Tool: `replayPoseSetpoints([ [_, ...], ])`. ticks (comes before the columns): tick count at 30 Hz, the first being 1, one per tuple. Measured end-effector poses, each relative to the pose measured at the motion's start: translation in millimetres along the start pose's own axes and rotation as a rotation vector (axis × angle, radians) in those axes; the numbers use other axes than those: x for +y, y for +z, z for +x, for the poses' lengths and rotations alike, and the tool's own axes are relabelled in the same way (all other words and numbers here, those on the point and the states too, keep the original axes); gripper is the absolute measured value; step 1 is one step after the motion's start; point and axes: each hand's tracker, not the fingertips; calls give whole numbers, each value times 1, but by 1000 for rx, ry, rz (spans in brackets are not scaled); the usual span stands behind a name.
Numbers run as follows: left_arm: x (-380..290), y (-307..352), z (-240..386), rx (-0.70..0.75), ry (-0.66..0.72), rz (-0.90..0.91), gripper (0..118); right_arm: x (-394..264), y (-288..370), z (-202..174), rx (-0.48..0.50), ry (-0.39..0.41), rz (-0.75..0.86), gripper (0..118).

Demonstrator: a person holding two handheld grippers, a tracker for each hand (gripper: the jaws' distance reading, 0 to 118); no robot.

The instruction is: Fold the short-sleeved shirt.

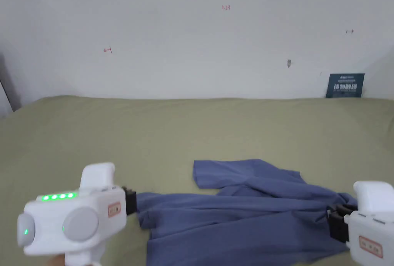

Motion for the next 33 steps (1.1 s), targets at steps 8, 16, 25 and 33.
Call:
replayPoseSetpoints([
  [8,66,-154,-2,20,-88,-338,114,-2,-11,39,-43,-6,-72,1],
  [16,28,-237,10,177,-7,-611,79,-11,-18,73,-115,-35,-136,1],
  [25,31,-204,34,58,-67,-549,2,23,-71,121,-99,-119,-258,48],
  [33,30,-207,25,18,-30,-563,2,61,-168,134,-64,-183,-388,88],
])
